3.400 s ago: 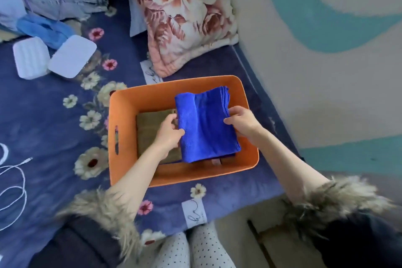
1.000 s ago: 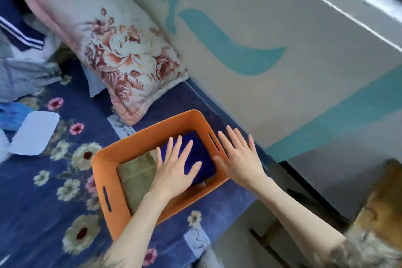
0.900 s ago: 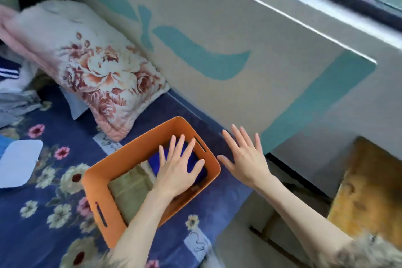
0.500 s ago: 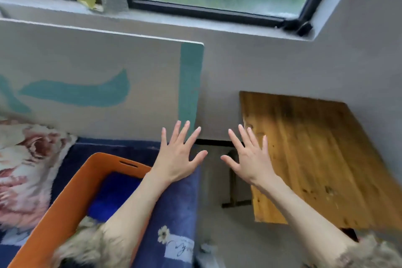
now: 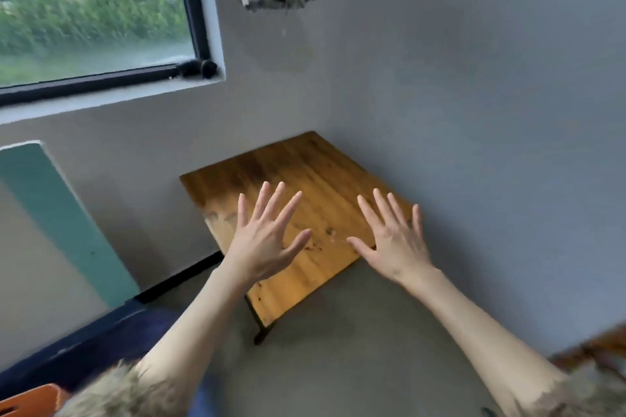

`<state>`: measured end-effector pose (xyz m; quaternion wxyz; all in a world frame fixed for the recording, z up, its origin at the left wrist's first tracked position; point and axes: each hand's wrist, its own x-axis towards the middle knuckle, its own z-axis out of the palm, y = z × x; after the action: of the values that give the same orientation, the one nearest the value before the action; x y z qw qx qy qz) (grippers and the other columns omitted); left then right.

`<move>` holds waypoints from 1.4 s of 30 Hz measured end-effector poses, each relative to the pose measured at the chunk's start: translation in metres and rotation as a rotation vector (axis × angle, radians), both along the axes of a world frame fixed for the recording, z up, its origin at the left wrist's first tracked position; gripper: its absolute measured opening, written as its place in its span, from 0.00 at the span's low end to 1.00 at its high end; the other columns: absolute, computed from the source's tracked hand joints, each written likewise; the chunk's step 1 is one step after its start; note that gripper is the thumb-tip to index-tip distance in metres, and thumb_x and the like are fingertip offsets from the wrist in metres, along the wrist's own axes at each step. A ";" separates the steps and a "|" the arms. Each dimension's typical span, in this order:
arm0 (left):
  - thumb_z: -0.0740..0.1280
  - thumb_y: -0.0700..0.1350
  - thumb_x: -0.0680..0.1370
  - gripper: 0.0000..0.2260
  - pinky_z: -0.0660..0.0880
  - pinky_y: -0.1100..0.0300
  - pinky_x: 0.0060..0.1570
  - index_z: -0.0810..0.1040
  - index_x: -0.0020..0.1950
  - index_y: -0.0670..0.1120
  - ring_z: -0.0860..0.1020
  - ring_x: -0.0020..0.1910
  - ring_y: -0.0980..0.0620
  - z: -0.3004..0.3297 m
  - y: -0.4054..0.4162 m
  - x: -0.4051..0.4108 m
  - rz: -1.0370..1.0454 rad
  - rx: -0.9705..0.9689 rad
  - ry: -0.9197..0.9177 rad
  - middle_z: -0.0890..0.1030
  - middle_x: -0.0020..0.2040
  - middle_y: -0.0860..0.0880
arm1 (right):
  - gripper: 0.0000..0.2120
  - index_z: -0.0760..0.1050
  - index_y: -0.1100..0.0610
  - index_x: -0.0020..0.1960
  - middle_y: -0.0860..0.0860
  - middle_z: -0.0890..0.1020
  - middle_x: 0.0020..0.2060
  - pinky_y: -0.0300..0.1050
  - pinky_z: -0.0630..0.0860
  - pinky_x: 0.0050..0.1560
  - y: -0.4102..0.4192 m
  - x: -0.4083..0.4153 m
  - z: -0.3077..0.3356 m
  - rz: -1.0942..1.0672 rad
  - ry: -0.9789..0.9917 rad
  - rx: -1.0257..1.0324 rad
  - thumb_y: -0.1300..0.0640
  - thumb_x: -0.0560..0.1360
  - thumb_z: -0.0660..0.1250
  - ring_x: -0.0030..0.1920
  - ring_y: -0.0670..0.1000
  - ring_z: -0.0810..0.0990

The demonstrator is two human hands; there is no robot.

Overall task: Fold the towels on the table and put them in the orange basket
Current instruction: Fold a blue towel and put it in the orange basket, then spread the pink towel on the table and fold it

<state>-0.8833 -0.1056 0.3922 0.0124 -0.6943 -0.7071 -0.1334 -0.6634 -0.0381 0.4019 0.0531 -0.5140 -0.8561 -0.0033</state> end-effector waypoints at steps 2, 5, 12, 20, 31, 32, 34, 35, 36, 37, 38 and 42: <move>0.37 0.71 0.72 0.36 0.31 0.42 0.69 0.46 0.77 0.57 0.34 0.74 0.48 0.004 0.008 0.052 -0.093 0.029 -0.014 0.43 0.78 0.49 | 0.35 0.41 0.46 0.76 0.51 0.42 0.77 0.63 0.39 0.73 -0.011 0.056 0.004 -0.083 0.018 0.017 0.35 0.76 0.51 0.76 0.53 0.41; 0.37 0.70 0.72 0.35 0.31 0.43 0.69 0.46 0.77 0.57 0.34 0.74 0.49 0.006 0.010 0.137 -0.225 0.039 -0.016 0.45 0.78 0.49 | 0.35 0.40 0.46 0.76 0.50 0.42 0.77 0.61 0.37 0.72 -0.039 0.143 0.008 -0.212 0.029 0.008 0.35 0.77 0.51 0.76 0.52 0.41; 0.39 0.69 0.71 0.35 0.34 0.45 0.71 0.48 0.77 0.57 0.37 0.76 0.51 0.007 -0.002 0.336 -0.534 0.009 -0.069 0.46 0.78 0.51 | 0.34 0.39 0.45 0.76 0.50 0.40 0.76 0.60 0.38 0.73 -0.126 0.337 0.002 -0.546 0.042 -0.018 0.35 0.77 0.49 0.76 0.52 0.38; 0.26 0.76 0.62 0.46 0.34 0.45 0.71 0.43 0.76 0.58 0.32 0.72 0.53 -0.015 -0.016 0.544 -0.919 -0.107 -0.049 0.43 0.78 0.51 | 0.34 0.40 0.45 0.76 0.51 0.42 0.77 0.61 0.40 0.72 -0.224 0.517 -0.014 -0.931 0.070 -0.005 0.35 0.77 0.50 0.76 0.54 0.42; 0.34 0.72 0.70 0.37 0.33 0.45 0.71 0.47 0.76 0.59 0.34 0.74 0.51 -0.061 -0.014 0.842 -1.223 -0.190 -0.040 0.44 0.78 0.52 | 0.33 0.46 0.48 0.77 0.52 0.49 0.77 0.63 0.46 0.72 -0.277 0.760 -0.051 -1.232 0.061 -0.065 0.38 0.77 0.54 0.76 0.56 0.46; 0.34 0.72 0.69 0.38 0.33 0.45 0.71 0.47 0.76 0.59 0.34 0.74 0.51 -0.064 -0.016 0.868 -1.241 -0.213 -0.031 0.44 0.78 0.52 | 0.32 0.48 0.48 0.76 0.53 0.51 0.77 0.64 0.47 0.71 -0.281 0.781 -0.052 -1.257 0.057 -0.074 0.39 0.77 0.55 0.76 0.56 0.49; 0.31 0.72 0.67 0.40 0.34 0.45 0.71 0.45 0.76 0.58 0.35 0.74 0.50 -0.069 -0.023 0.920 -1.283 -0.251 0.013 0.43 0.78 0.51 | 0.31 0.58 0.51 0.74 0.55 0.61 0.74 0.67 0.55 0.68 -0.293 0.822 -0.057 -1.312 0.049 -0.045 0.41 0.76 0.58 0.74 0.58 0.59; 0.30 0.73 0.66 0.41 0.34 0.45 0.71 0.44 0.76 0.57 0.35 0.75 0.49 -0.071 -0.028 0.944 -1.308 -0.273 0.039 0.43 0.78 0.51 | 0.30 0.63 0.52 0.72 0.57 0.66 0.71 0.69 0.60 0.65 -0.301 0.840 -0.059 -1.344 0.055 -0.049 0.41 0.74 0.61 0.71 0.59 0.65; 0.31 0.73 0.67 0.41 0.34 0.45 0.71 0.44 0.76 0.57 0.36 0.75 0.48 -0.072 -0.035 0.968 -1.334 -0.297 0.065 0.43 0.78 0.51 | 0.30 0.66 0.53 0.70 0.57 0.70 0.69 0.69 0.63 0.63 -0.310 0.859 -0.062 -1.378 0.049 -0.055 0.42 0.72 0.63 0.69 0.60 0.68; 0.34 0.72 0.70 0.38 0.35 0.44 0.72 0.45 0.77 0.56 0.36 0.75 0.48 -0.073 -0.042 0.991 -1.361 -0.318 0.097 0.43 0.78 0.50 | 0.29 0.67 0.53 0.70 0.57 0.70 0.69 0.70 0.63 0.63 -0.320 0.877 -0.066 -1.412 0.058 -0.072 0.43 0.72 0.65 0.69 0.60 0.68; 0.40 0.70 0.74 0.34 0.37 0.43 0.73 0.45 0.77 0.56 0.36 0.75 0.47 -0.076 -0.049 1.012 -1.387 -0.341 0.133 0.42 0.78 0.50 | 0.30 0.65 0.53 0.71 0.56 0.67 0.71 0.69 0.60 0.65 -0.330 0.894 -0.071 -1.450 0.072 -0.082 0.44 0.73 0.65 0.71 0.59 0.65; 0.53 0.60 0.80 0.29 0.37 0.42 0.72 0.44 0.76 0.56 0.35 0.75 0.46 -0.097 -0.076 1.095 -1.454 -0.397 0.253 0.41 0.78 0.50 | 0.30 0.50 0.49 0.76 0.52 0.50 0.77 0.62 0.43 0.72 -0.364 0.969 -0.094 -1.551 0.113 -0.151 0.43 0.79 0.56 0.76 0.54 0.46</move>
<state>0.2114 -0.1812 0.2954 -0.1225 -0.9843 -0.0758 0.1023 0.3051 -0.4019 0.3076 0.0441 -0.9672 -0.2459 0.0449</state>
